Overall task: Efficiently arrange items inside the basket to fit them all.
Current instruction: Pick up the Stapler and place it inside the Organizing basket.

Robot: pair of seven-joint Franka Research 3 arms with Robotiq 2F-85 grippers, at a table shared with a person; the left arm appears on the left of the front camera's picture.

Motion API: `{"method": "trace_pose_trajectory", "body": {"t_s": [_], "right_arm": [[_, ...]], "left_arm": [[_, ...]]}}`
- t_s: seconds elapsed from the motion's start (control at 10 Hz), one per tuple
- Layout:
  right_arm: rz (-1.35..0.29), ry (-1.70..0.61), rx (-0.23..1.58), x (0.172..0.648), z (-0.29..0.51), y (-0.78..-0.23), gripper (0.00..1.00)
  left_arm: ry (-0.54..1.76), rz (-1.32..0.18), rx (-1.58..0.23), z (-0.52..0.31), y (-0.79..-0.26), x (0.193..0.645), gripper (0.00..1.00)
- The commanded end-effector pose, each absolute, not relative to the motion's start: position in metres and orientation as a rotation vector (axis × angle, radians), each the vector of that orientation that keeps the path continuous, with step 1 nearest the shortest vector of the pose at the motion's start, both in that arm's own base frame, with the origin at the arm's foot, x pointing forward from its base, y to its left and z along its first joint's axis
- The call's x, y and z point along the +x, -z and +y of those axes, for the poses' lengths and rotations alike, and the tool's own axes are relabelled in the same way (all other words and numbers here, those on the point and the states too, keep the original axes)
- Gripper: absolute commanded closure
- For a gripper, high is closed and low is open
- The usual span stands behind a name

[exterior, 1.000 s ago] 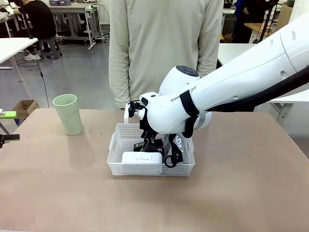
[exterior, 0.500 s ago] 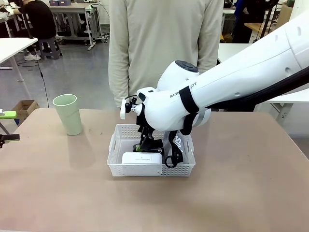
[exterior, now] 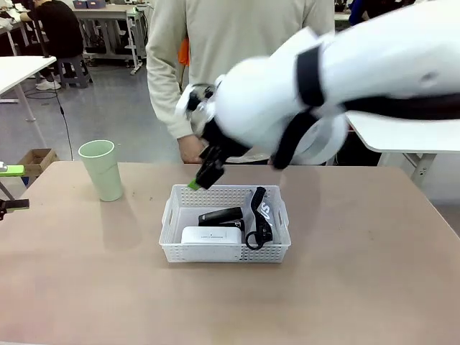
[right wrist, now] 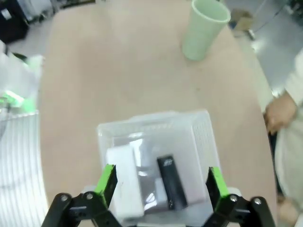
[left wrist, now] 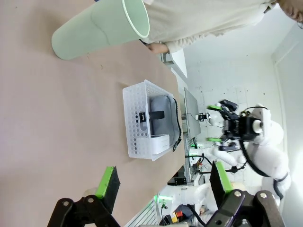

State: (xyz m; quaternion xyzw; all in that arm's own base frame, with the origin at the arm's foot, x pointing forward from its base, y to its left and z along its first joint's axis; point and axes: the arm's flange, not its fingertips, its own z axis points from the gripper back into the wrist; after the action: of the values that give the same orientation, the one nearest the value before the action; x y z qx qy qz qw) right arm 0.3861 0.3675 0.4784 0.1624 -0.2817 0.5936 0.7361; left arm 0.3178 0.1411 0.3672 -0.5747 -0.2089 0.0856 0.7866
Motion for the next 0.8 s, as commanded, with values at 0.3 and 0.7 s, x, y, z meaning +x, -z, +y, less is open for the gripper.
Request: {"method": "trace_pose_trajectory", "body": {"t_s": [0.3, 0.7], "right_arm": [[-0.174, -0.924, 0.5, 0.379, 0.081, -0.546, 0.0], [-0.309, -0.407, 1.016, 0.385, -0.116, -0.49, 0.0]], "left_arm": [[-0.188, -0.435, -1.249, 0.141, -0.37, 0.316, 0.0], [-0.188, -0.435, -1.249, 0.141, -0.37, 0.316, 0.0]]}}
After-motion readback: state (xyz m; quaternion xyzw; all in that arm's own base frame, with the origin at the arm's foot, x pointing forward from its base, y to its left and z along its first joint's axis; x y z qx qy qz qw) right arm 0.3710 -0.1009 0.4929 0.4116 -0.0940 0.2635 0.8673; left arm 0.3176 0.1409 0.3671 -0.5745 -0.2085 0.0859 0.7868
